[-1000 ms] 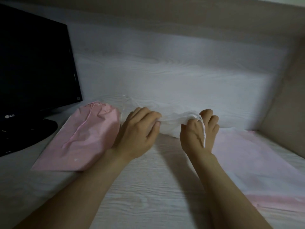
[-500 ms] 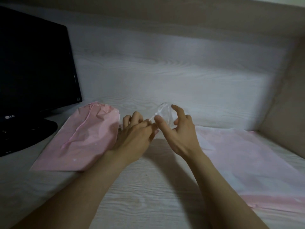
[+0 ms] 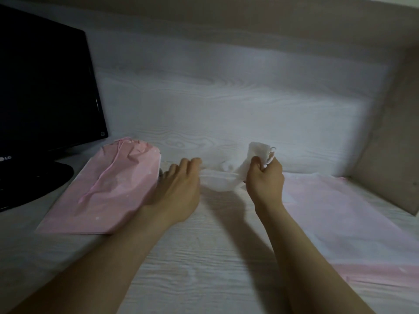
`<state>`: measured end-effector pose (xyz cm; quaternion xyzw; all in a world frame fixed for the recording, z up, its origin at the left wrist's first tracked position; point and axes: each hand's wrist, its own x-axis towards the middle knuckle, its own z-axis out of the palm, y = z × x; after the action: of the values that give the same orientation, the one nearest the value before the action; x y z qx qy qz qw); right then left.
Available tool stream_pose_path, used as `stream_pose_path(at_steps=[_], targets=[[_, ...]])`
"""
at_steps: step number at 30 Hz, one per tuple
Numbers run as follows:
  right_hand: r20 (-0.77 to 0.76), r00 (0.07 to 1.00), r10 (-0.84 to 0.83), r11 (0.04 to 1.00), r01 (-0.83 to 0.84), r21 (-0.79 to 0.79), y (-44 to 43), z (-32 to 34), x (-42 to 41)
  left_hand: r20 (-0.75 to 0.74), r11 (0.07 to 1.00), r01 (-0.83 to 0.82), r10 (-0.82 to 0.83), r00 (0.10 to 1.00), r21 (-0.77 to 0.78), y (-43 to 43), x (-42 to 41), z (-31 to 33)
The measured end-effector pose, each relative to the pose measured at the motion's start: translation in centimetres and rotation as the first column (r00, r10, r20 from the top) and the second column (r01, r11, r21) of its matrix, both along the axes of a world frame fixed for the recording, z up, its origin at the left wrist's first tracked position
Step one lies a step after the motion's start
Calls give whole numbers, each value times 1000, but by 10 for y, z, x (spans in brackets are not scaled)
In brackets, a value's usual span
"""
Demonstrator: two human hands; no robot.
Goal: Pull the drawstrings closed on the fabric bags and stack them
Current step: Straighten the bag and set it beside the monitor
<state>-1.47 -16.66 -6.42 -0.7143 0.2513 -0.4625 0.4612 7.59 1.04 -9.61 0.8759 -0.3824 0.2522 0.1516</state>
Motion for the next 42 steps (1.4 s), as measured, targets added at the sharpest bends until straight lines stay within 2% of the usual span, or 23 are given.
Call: stream_pose_path(at_steps=[5,10,12,14,16,19,21,24,27,28,29,31,32,34,36,38,42], targets=[[181,983,7,992,-30,125,-1,2,0,-35,981,-40,35,999,-188,-1,-3,5],[169,985,46,986,-72,150,2,4,-2,-128,869,87,-170,977,-488,0,4,9],[103,994,43,975,-64,213,2,5,-4,-162,791,125,-272,948,-598,-2,0,10],[69,995,65,948,-83,308,0,6,-5,-135,723,152,-323,937,-674,-3,-8,14],[161,973,164,898,-215,383,0,7,-3,-22,685,196,-296,955,-702,-3,-16,17],[375,872,313,774,-463,431,0,9,2,141,661,245,-207,968,-710,1,-22,21],[316,881,353,787,-462,409,-1,5,3,194,681,249,-158,968,-688,4,-24,23],[43,951,307,897,-305,321,-2,-1,4,163,745,138,-39,986,-652,3,-18,21],[6,974,226,944,-221,244,-5,0,1,62,814,-14,61,996,-581,4,-10,20],[32,977,213,932,-213,293,-6,1,0,12,842,-68,88,996,-535,5,-9,20],[77,973,217,889,-229,396,-7,4,-1,-36,861,-122,120,992,-494,7,-8,21],[191,958,215,746,-287,601,-9,9,-5,-110,871,-211,181,977,-443,11,-3,20],[238,953,190,692,-302,656,-11,10,-5,-137,865,-242,202,970,-440,11,-1,20],[313,942,123,630,-318,709,-14,10,-5,-184,830,-307,248,951,-466,9,3,18],[377,923,72,594,-343,728,-15,10,-5,-256,781,-322,214,943,-535,6,8,18],[421,906,35,551,-369,749,-16,9,-5,-344,700,-323,117,932,-637,5,13,18],[467,884,-27,431,-412,803,-18,6,-6,-445,466,-336,-143,884,-819,3,21,18]])
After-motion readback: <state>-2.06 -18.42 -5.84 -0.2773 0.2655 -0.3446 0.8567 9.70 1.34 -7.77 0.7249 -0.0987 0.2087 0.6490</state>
